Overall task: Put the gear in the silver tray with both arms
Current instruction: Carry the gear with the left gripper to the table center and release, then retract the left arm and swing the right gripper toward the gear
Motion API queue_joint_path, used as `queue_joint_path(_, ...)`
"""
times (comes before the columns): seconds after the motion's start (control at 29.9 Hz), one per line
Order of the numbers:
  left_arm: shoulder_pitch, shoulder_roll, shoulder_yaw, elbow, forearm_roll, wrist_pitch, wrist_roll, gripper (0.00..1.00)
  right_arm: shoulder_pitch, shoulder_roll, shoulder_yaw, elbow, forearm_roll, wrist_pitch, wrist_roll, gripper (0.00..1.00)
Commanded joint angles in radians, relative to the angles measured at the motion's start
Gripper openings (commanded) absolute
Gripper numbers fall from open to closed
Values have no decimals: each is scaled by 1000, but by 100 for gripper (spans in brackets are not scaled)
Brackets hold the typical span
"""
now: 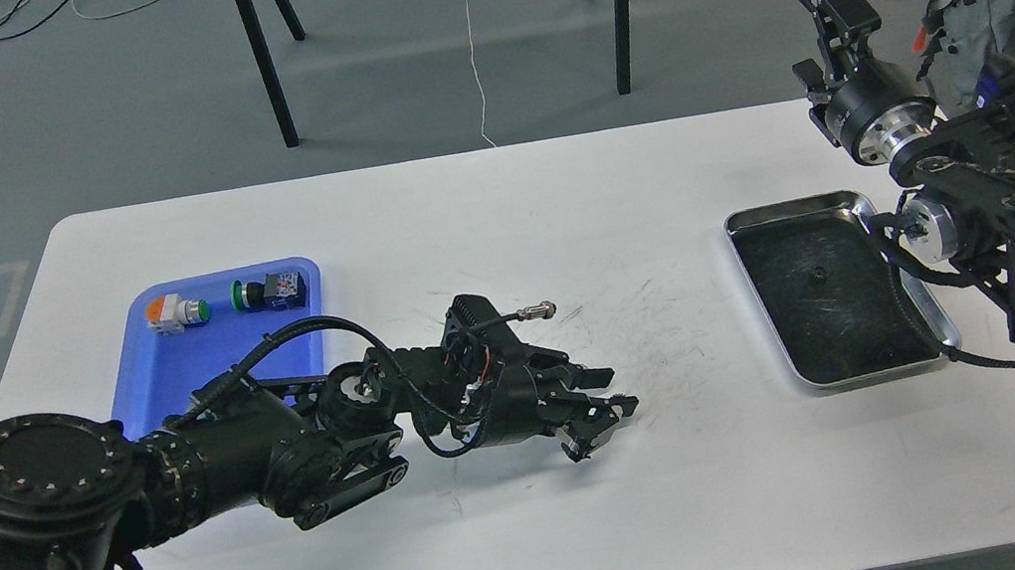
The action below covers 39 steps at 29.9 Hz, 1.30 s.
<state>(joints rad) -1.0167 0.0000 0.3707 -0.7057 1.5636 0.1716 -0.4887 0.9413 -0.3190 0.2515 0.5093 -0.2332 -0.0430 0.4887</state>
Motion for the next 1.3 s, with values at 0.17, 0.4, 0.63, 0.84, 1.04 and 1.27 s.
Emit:
queue_joint_path(0.17,-62,0,-104,-78,-89,-1,0,57,4,-2,0,3,-1,5,0,96)
queue_joint_path(0.4,-77,152,-269,-143,-207,-112,0,69,11,-2,0,14,-1,5,0,96)
queue_joint_path(0.63,-103,259,-372,-149,-396,-176,0,79,24,-3,-1,35,-17,5,0,96)
queue_joint_path(0.84,-102,345,-443,-149,-609,-231,0,95,39,-12,-9,67,-44,5,0,96)
queue_joint_path(1.04,-94,408,-461,-149,-838,-299,0,99,93,-31,-141,110,-43,11,0,96)
queue_joint_path(1.27,-85,509,-466,-164,-1026,-385,0,100,149,-84,-212,196,-43,17,0,96)
